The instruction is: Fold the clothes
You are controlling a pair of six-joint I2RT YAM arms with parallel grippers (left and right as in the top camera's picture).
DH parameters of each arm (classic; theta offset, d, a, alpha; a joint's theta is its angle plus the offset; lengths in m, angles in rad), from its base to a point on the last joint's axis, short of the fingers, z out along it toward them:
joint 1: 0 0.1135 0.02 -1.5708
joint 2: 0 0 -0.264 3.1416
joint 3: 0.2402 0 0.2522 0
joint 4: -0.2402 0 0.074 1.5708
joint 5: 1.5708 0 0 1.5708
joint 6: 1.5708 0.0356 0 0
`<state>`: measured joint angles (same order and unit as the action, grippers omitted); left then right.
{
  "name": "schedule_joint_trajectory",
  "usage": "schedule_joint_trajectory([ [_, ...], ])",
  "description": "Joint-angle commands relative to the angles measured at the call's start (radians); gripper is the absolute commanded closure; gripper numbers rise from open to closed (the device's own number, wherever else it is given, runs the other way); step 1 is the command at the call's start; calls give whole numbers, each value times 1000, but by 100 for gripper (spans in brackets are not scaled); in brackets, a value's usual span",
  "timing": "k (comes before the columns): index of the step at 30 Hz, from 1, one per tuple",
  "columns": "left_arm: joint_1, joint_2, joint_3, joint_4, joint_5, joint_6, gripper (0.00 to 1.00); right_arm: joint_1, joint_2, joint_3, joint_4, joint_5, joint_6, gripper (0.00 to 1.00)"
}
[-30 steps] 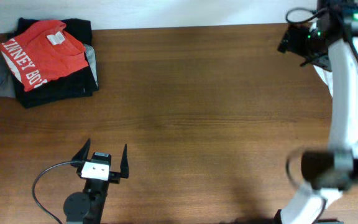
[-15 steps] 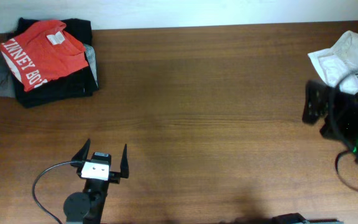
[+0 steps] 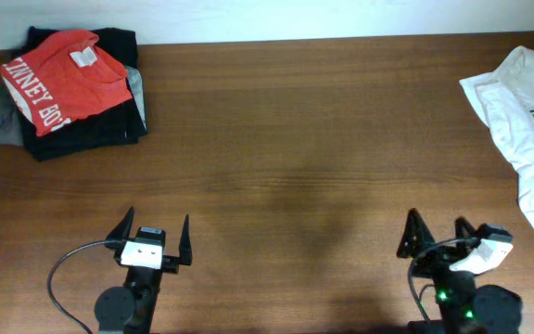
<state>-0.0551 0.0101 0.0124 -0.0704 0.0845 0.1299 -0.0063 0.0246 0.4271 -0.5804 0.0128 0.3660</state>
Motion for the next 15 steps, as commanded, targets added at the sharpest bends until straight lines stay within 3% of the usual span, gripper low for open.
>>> schedule_joint_trajectory([
  [1,-1,-5,-3,-5,-3,-12,1,-7,-21,-178,223,-77,-66,2],
  [8,-1,-5,-3,-5,-3,-12,1,23,-21,-377,470,-91,-106,1],
  [11,-1,-5,-3,-5,-3,-12,1,68,-21,-422,550,-90,-190,2],
  [15,-1,-5,-3,-5,-3,-12,1,98,-21,-422,538,-92,-384,2],
])
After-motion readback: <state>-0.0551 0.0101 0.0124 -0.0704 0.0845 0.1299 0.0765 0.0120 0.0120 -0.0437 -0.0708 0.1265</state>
